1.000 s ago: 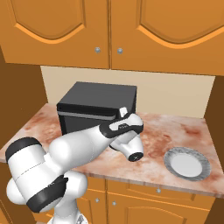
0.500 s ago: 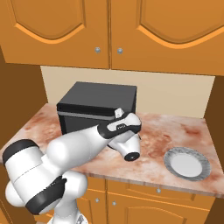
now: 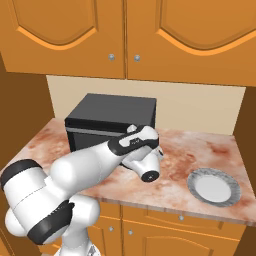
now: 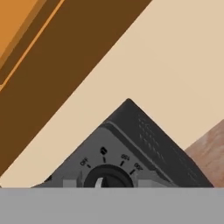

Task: Pull the toaster oven rack outwards. Pick up the baguette from the plate and place it on the toaster oven rack. Close the toaster oven door fully and set the temperature to the lowest setting.

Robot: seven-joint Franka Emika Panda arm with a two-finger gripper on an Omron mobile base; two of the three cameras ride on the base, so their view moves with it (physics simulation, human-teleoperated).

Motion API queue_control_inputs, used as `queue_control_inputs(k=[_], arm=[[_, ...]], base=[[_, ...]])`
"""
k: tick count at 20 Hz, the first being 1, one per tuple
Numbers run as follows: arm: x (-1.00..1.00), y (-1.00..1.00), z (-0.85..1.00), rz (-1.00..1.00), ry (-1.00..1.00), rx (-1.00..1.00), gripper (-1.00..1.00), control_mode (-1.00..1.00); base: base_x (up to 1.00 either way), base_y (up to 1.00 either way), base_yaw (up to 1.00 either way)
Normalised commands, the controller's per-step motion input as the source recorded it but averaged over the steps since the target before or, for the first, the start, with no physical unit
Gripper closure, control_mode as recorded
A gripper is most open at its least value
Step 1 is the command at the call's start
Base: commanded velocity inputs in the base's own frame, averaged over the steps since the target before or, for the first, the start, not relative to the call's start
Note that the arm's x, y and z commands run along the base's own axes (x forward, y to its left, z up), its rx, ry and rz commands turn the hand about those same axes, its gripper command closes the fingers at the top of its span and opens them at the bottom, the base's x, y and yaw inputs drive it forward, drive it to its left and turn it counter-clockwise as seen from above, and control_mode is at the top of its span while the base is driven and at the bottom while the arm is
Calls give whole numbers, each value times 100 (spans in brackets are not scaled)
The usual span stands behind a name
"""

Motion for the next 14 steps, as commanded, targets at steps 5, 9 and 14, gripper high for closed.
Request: queue_control_inputs(k=[5,9,14], arm=[[0,0,-18,0,0,-21,100,-100],[0,0,-12,1,0,-18,100,-100],[2,0,-6,9,0,-15,100,-100]], base=[[0,0,0],[0,0,0],[0,0,0]])
